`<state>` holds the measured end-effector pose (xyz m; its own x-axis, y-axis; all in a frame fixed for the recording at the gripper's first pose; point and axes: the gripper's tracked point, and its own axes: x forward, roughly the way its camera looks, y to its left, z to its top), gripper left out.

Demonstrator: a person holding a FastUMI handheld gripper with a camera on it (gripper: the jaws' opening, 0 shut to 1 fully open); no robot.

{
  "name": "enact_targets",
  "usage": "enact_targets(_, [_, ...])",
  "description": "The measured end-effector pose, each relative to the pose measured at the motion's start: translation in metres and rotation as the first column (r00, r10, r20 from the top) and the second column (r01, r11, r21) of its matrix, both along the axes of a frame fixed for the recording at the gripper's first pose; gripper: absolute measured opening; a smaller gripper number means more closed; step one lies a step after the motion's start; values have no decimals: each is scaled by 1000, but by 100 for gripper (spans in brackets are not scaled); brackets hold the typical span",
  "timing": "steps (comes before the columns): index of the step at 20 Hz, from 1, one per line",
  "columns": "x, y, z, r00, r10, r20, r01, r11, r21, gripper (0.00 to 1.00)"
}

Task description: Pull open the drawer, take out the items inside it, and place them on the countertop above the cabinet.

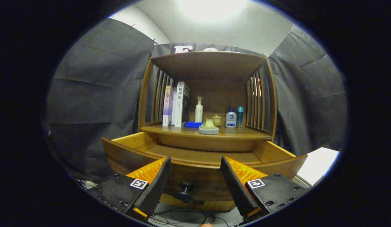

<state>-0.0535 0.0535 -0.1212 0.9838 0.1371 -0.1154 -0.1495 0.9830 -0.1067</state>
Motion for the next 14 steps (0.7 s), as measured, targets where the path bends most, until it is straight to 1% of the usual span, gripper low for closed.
enact_targets(2, [-1,-2,-18,999,-10,-42,11,1000,13,98])
enact_targets(6, [3,-2,-46,994,-21,-111,21,1000,0,98])
enact_targets(10, [4,-4,-49,995,-38,-90,35,998,-43,96])
enact_targets(14, [6,-5,-47,993,-62,-101,60,998,-22,96])
